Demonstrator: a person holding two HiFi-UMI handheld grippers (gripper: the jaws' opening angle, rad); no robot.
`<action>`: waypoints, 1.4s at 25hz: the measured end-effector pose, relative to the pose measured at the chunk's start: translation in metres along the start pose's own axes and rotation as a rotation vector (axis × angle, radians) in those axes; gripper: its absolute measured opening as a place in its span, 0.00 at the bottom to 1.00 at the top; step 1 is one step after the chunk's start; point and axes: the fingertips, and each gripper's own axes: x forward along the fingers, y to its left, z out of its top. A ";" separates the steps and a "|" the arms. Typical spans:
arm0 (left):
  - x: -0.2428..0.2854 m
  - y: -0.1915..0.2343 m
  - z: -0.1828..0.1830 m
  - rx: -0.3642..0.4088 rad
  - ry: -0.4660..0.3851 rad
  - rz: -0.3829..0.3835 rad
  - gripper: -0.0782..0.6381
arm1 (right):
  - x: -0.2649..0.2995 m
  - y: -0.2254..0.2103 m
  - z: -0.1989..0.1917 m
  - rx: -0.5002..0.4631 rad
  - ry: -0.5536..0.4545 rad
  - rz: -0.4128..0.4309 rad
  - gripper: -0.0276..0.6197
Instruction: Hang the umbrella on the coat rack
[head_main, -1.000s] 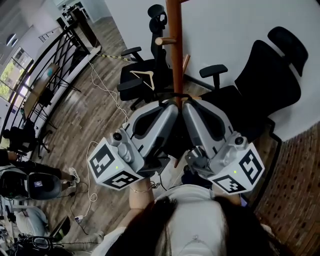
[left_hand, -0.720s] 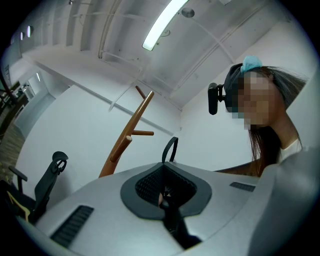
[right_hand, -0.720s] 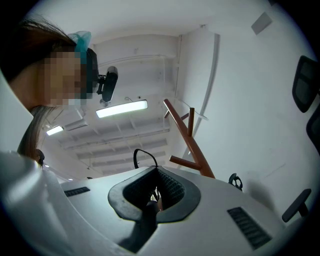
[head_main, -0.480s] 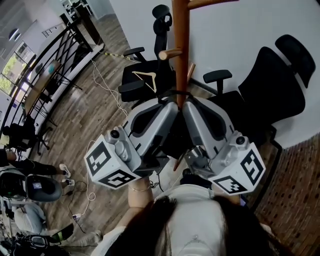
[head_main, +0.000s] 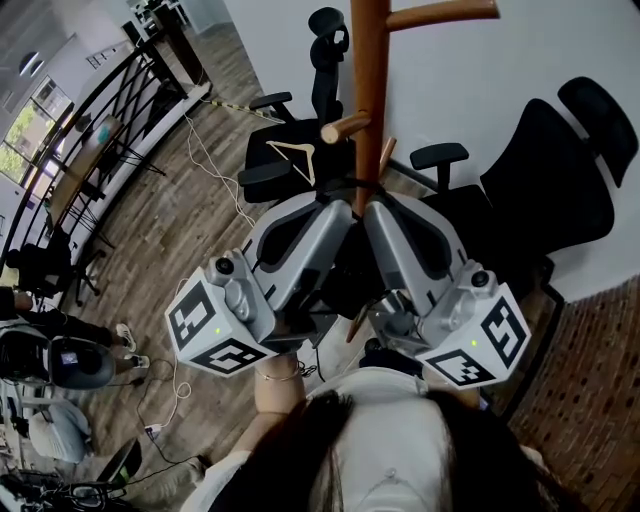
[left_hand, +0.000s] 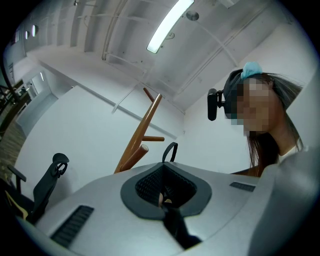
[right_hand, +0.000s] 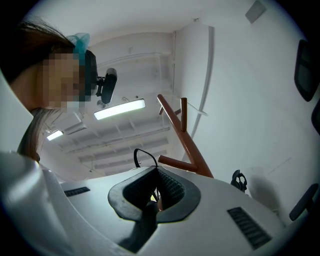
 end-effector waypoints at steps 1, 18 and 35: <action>0.002 0.005 0.002 -0.002 -0.002 0.002 0.12 | 0.004 -0.004 -0.001 0.010 -0.002 0.004 0.10; 0.021 0.046 0.011 0.001 -0.010 0.021 0.12 | 0.036 -0.035 -0.002 0.066 -0.026 0.025 0.10; 0.032 0.068 0.006 -0.064 0.014 0.033 0.12 | 0.044 -0.052 -0.005 0.105 -0.010 -0.016 0.10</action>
